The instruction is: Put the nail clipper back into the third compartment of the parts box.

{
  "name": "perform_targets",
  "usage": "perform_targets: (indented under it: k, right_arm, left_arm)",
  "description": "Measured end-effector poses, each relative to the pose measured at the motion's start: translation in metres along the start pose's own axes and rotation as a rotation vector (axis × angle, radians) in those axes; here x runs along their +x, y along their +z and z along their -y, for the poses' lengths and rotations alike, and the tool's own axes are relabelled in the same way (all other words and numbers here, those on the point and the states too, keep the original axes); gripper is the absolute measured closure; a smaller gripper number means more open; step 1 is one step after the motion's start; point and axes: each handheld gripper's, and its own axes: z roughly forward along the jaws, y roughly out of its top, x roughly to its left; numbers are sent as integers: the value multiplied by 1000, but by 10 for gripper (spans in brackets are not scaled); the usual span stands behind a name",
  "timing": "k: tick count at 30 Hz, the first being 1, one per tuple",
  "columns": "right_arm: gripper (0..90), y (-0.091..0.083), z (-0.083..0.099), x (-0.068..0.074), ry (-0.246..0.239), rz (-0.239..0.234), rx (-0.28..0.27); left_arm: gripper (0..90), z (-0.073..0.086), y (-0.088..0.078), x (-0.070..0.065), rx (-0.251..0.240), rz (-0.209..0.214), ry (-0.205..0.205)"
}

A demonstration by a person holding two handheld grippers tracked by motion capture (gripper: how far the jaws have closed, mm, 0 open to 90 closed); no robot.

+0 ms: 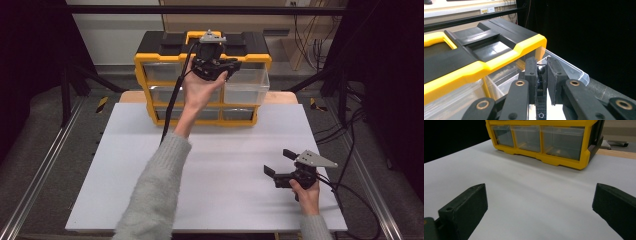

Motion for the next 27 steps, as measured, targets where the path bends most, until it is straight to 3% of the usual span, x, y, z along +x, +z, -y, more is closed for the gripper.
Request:
perform_targets:
  k: [11,27]
  right_arm:
    - [4,0,0,0,2,-3,-2]
    - [4,-1,0,0,5,-3,-5]
  left_arm:
    - [790,0,19,1,19,0,-4]
    - [790,21,34,6,62,2,2]
